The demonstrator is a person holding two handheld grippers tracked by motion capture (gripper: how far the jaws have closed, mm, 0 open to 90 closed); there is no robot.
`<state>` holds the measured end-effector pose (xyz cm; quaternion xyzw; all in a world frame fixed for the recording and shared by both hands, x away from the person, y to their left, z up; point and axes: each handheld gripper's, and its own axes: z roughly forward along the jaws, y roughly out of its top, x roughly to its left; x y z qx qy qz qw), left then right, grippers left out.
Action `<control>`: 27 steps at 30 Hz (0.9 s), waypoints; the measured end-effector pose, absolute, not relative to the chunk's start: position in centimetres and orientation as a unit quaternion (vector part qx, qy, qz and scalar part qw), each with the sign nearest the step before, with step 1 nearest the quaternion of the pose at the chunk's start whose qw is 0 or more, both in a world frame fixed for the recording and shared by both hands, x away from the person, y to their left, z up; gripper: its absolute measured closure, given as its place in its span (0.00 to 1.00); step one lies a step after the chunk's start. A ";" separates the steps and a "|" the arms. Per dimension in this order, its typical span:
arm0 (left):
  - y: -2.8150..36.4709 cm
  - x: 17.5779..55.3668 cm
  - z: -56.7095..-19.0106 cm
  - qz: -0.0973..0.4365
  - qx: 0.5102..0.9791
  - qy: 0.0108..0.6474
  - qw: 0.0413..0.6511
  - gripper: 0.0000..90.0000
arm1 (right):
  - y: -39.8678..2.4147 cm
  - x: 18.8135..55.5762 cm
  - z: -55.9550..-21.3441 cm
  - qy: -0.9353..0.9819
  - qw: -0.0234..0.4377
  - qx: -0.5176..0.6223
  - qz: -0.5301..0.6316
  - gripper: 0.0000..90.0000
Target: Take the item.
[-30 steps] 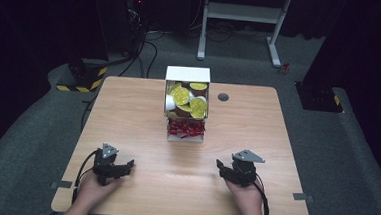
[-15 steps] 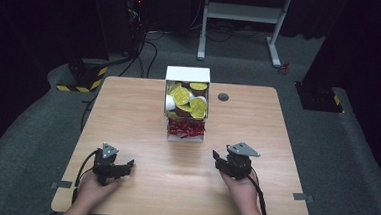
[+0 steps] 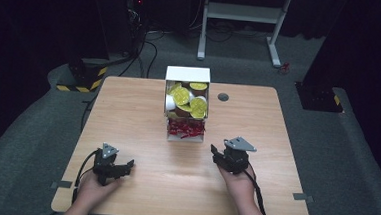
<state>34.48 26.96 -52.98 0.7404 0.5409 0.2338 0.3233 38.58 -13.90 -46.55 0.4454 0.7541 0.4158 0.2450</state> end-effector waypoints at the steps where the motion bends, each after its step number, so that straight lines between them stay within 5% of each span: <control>1: 27.0 34.5 -53.0 0.233 0.741 0.541 0.323 0.16 | -13.8 38.7 -46.4 0.753 0.243 0.445 0.419 0.53; 27: 27.0 34.5 -53.0 0.234 0.741 0.541 0.323 0.16 | -11.4 40.3 -45.2 0.755 0.248 0.431 0.426 0.58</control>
